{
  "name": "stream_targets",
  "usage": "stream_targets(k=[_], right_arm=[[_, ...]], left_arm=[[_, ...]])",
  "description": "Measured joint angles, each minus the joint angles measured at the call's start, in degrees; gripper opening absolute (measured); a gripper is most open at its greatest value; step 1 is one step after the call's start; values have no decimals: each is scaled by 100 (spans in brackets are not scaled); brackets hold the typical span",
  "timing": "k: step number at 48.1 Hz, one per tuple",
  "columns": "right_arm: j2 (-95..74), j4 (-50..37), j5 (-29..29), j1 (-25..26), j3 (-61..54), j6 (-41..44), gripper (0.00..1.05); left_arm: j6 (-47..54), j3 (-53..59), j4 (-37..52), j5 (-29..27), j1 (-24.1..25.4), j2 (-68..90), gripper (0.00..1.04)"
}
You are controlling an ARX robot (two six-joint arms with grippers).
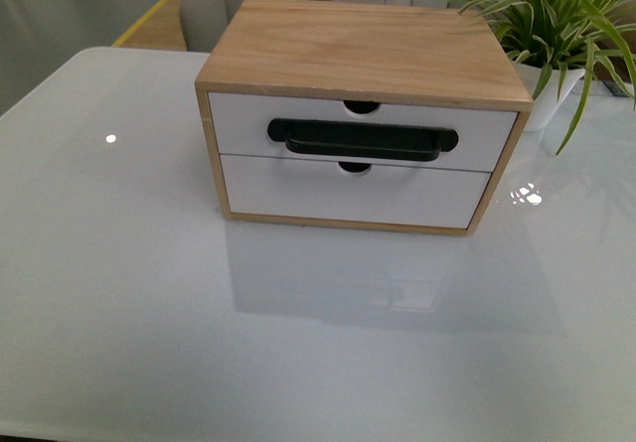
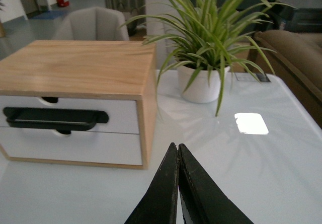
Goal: Close drawer sideways
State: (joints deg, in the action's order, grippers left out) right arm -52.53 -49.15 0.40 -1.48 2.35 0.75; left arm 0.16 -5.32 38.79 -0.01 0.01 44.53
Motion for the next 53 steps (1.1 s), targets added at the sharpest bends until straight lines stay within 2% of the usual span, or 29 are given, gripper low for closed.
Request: stream_targets(k=[11, 15, 32, 53], right_arm=[[960, 804, -28, 127, -125, -11, 2], [1394, 1176, -31, 129, -127, -9, 2], [2721, 2404, -31, 129, -133, -11, 2], [3773, 3425, -28, 129, -133, -11, 2]], left_arm=[[0, 227, -470, 0, 0, -691, 2], [-2, 437, -339, 0, 0, -817, 2], [-2, 439, -1486, 0, 0, -2044, 2], [-2, 442, -2463, 0, 0, -3047, 2]])
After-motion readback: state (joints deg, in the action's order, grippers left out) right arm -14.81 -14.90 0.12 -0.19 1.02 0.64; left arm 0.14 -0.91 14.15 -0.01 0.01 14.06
